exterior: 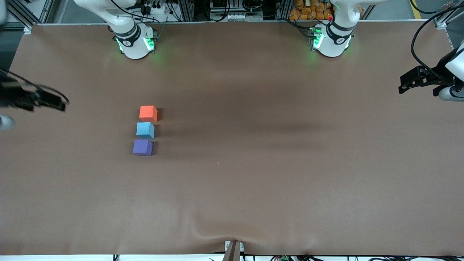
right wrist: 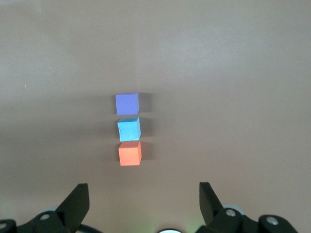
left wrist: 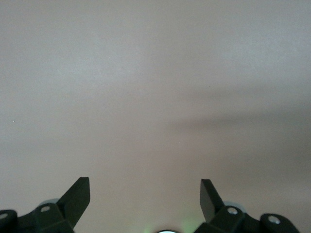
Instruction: Place blue block between orange and purple blocks
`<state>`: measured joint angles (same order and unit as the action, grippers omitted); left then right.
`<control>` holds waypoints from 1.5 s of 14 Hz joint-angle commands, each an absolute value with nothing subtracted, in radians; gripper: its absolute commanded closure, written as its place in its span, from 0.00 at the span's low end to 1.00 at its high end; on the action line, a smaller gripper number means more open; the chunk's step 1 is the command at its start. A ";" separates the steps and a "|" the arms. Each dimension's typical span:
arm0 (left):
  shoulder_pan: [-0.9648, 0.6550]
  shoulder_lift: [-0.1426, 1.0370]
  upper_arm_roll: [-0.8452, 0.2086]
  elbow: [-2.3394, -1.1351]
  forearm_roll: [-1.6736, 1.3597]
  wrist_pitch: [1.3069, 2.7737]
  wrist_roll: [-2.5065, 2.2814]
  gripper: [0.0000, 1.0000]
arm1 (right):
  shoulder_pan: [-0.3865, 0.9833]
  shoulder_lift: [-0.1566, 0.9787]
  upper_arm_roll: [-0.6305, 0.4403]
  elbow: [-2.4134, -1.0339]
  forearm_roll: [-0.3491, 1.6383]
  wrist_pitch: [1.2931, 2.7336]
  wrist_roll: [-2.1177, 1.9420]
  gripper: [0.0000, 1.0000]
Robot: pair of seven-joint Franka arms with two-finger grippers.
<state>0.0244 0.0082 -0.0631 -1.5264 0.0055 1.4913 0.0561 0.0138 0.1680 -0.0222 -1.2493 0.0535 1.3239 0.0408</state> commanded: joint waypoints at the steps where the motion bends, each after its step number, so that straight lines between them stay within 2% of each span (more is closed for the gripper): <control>1: 0.023 0.011 -0.080 -1.513 0.000 1.493 0.016 0.00 | -0.008 -0.048 -0.006 -1.521 0.034 1.452 0.052 0.00; 2: 0.028 0.009 -0.092 -1.513 0.002 1.491 0.012 0.00 | -0.005 -0.089 -0.006 -1.575 0.032 1.478 0.052 0.00; 5: 0.026 0.008 -0.094 -1.513 0.002 1.489 0.011 0.00 | 0.001 -0.080 -0.046 -1.553 0.031 1.471 0.046 0.00; 7: 0.028 0.008 -0.094 -1.513 0.002 1.488 0.012 0.00 | -0.003 -0.038 -0.048 -1.470 0.029 1.470 0.046 0.00; 21: 0.034 0.012 -0.092 -1.513 0.002 1.489 0.015 0.00 | 0.005 -0.038 -0.037 -1.471 -0.020 1.410 0.046 0.00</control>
